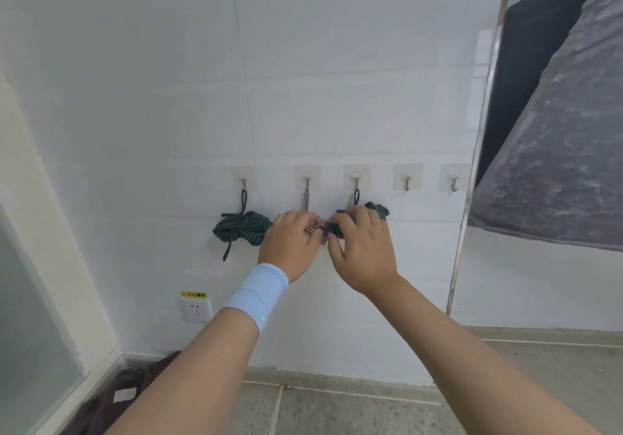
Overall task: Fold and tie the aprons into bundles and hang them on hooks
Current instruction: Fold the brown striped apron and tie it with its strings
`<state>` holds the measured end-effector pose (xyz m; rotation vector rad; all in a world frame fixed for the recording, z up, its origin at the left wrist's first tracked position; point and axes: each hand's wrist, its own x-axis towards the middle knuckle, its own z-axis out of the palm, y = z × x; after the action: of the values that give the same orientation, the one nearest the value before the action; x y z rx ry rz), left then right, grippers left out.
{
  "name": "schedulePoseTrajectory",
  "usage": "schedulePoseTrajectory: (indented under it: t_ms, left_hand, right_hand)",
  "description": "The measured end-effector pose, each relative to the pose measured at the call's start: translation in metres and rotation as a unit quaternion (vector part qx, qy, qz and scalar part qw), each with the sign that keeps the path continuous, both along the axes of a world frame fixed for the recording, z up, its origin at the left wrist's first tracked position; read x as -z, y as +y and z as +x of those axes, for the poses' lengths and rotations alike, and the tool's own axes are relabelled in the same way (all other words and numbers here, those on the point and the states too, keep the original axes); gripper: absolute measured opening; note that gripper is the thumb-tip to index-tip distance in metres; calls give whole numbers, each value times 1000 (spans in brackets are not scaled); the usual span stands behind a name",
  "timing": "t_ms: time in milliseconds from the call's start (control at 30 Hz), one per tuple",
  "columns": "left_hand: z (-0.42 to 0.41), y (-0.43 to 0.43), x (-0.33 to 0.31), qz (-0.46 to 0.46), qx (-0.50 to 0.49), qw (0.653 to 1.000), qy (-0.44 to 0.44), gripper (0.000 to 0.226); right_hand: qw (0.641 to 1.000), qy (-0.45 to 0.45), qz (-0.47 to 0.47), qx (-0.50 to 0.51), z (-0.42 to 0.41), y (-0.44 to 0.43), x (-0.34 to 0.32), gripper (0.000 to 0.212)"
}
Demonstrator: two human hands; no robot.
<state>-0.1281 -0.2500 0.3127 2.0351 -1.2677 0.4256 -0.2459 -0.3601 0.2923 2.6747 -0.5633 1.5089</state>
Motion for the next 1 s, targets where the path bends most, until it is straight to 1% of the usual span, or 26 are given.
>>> schedulePoseTrajectory:
  t_ms: [67, 167, 233, 300, 367, 467, 533, 700, 800, 867, 1000]
  left_hand:
    - [7, 37, 20, 1, -14, 999, 33, 31]
    - [20, 99, 60, 44, -54, 994, 84, 29]
    - [32, 142, 93, 89, -85, 984, 130, 28]
    - [43, 185, 126, 125, -115, 966, 193, 28]
    - [53, 224, 155, 160, -137, 947, 245, 29]
    - [71, 270, 191, 214, -165, 914, 304, 29]
    - [89, 298, 216, 229, -186, 890, 347, 34]
    - [135, 342, 278, 254, -235, 850, 398, 42]
    - [165, 358, 317, 275, -271, 828, 408, 45]
    - [184, 368, 345, 300, -290, 807, 418, 49]
    - [211, 385, 393, 356, -320, 751, 455, 67]
  right_hand:
    - [998, 39, 29, -49, 9, 32, 16, 29]
    - [976, 139, 122, -111, 26, 81, 48, 29]
    - [951, 213, 178, -139, 40, 114, 74, 28]
    - [916, 282, 231, -168, 54, 147, 103, 28]
    - [881, 344, 258, -197, 70, 177, 131, 28]
    - [838, 418, 269, -225, 97, 209, 169, 28]
    - [815, 456, 267, -240, 122, 228, 194, 29]
    - [759, 536, 253, -269, 191, 258, 253, 29]
    - [722, 588, 241, -271, 236, 272, 294, 38]
    - [701, 617, 234, -271, 265, 283, 322, 44]
    - [668, 660, 202, -278, 303, 300, 371, 58]
